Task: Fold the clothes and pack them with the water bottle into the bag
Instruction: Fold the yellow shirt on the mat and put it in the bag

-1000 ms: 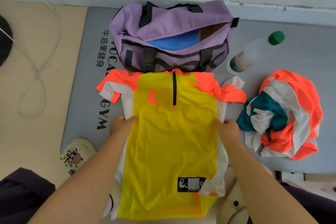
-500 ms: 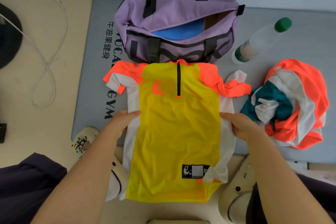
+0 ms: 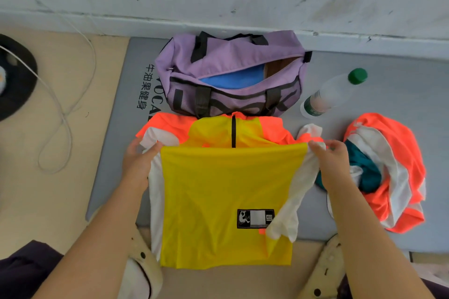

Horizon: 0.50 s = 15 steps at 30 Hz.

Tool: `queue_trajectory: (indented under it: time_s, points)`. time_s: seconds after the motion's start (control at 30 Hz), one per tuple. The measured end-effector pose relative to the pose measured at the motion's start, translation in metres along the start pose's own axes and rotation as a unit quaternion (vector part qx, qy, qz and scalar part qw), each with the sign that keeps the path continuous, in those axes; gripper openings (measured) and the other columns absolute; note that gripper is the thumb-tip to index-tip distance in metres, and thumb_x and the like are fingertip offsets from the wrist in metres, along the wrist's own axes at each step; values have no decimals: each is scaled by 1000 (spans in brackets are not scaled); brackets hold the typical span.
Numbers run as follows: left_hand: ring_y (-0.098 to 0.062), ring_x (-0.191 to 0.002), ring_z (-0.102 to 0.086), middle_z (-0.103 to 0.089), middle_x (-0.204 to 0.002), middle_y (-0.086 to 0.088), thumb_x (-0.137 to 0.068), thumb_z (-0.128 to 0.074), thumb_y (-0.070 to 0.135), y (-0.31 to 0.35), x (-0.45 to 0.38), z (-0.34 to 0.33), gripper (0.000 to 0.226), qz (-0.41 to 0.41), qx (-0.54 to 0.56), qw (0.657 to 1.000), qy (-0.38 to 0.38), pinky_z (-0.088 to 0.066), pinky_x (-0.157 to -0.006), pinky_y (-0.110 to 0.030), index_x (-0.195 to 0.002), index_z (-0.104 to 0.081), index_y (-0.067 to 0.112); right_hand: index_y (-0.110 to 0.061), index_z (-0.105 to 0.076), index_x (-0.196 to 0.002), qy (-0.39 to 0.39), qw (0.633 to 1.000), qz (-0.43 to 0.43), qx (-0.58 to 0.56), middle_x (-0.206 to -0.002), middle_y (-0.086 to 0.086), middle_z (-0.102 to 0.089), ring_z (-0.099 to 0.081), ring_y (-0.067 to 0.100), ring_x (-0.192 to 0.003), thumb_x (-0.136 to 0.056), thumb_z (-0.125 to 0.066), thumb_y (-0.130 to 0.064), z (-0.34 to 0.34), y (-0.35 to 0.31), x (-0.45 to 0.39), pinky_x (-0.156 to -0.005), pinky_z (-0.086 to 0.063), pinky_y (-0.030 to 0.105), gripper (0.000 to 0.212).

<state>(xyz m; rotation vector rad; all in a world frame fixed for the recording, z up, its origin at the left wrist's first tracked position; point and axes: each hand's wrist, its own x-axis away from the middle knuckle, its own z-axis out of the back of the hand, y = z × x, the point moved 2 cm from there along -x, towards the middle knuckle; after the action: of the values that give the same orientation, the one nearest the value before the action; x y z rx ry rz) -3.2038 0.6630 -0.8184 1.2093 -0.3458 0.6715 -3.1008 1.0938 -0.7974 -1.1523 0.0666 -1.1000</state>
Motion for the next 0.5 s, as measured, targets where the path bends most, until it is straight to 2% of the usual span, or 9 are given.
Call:
queue_trajectory:
  time_s: [0.07, 0.1, 0.2, 0.3, 0.4, 0.5]
  points:
    - [-10, -121, -45, -49, -132, 10, -89, -71, 24, 13, 4, -6, 51, -39, 2, 999, -5, -41, -103, -33, -138, -55, 26, -21, -50, -132, -13, 999, 32, 7, -127, -1, -50, -52, 16, -109, -86, -72, -27, -1, -4, -4, -89, -45, 31, 52]
    - [-9, -124, -43, -49, -134, 10, -90, -70, 24, 13, 0, -9, 45, -37, 5, 999, -26, -39, -104, -32, -134, -60, 28, -26, -50, -135, -42, 998, 47, 22, -129, -4, -50, -51, 15, -111, -87, -71, -25, -2, -5, -6, -92, -45, 32, 52]
    - [-12, -121, -44, -50, -127, 7, -90, -70, 24, 18, -5, -9, 25, -32, -42, 994, -94, -39, -97, -29, -112, -71, 34, -28, -68, -118, -124, 990, 48, 49, -122, 6, -60, -58, 18, -99, -88, -69, -20, -5, -7, -11, -86, -48, 28, 32]
    - [-17, -109, -52, -56, -121, 0, -90, -69, 19, 22, -12, -10, 24, -60, -123, 985, -103, -44, -89, -31, -109, -71, 33, -28, -72, -109, -122, 986, 59, 98, -117, 11, -62, -58, 24, -97, -88, -69, -21, -7, -7, -20, -85, -48, 33, 22]
    - [-22, -100, -59, -68, -115, -8, -92, -67, 25, 22, -20, -7, 25, -120, -266, 954, -68, -45, -81, -30, -115, -73, 18, -23, -75, -106, -82, 967, 102, 220, -109, 11, -65, -56, 25, -91, -90, -67, -29, -8, -12, -27, -82, -47, 36, 19]
    - [-28, -92, -62, -71, -101, -13, -90, -68, 30, 23, -18, -2, 26, -159, -330, 931, 3, -45, -77, -34, -107, -76, 12, -15, -78, -97, -44, 958, 161, 233, -89, 9, -69, -55, 22, -74, -87, -69, -31, -9, -20, -25, -67, -42, 29, 20]
